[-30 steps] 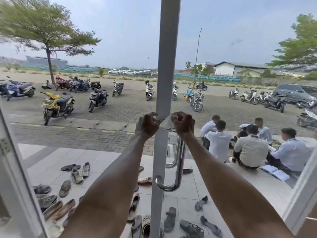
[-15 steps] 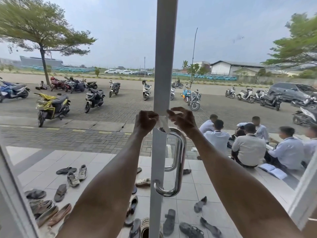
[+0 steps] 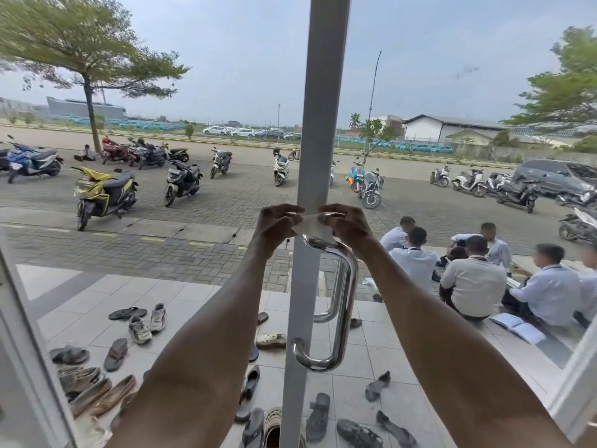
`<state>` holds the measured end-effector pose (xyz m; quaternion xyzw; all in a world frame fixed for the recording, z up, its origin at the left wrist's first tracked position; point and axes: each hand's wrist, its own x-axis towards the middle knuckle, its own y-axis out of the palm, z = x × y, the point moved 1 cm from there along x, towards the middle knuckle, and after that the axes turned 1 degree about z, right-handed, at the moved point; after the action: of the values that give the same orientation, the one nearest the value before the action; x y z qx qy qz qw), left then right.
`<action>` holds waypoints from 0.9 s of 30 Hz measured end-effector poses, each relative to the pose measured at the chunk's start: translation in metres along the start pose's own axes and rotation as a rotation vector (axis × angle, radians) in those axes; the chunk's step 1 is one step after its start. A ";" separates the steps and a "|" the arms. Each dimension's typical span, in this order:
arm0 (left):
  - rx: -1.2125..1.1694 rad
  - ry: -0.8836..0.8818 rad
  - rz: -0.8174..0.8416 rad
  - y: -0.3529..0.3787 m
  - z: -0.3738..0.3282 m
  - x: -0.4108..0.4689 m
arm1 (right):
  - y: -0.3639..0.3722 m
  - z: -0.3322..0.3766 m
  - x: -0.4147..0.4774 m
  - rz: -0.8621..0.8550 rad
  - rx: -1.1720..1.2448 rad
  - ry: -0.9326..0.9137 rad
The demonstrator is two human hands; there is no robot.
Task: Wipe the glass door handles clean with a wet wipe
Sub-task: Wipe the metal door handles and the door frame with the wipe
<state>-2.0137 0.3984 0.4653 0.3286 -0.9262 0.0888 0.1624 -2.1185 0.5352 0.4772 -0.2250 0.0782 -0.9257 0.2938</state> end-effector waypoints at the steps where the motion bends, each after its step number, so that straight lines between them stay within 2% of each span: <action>1: -0.046 -0.014 -0.002 0.000 -0.001 -0.001 | 0.002 0.001 0.000 0.001 0.037 0.003; 5: -0.079 -0.004 -0.013 0.000 -0.004 0.000 | 0.006 0.005 -0.001 0.027 0.046 0.013; 11: 0.079 0.054 -0.055 0.000 -0.004 0.005 | 0.007 0.011 -0.006 0.111 0.250 0.173; 16: 0.162 0.069 -0.132 0.002 0.005 0.008 | 0.006 0.013 -0.004 0.059 0.068 0.052; 19: 0.384 0.179 -0.254 0.005 0.007 0.008 | 0.010 0.011 0.002 -0.026 -0.065 0.018; 22: 0.504 0.354 -0.366 0.013 0.008 0.002 | 0.013 0.007 0.008 -0.101 -0.242 -0.023; 24: 0.556 0.443 -0.304 0.019 0.010 -0.002 | 0.014 0.004 0.011 -0.124 -0.340 -0.026; 27: 0.665 0.440 -0.082 0.023 0.017 -0.007 | 0.017 -0.003 0.013 -0.099 -0.471 0.008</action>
<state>-2.0272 0.4152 0.4457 0.3732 -0.7760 0.4454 0.2452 -2.1210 0.5141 0.4749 -0.2874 0.2818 -0.8961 0.1870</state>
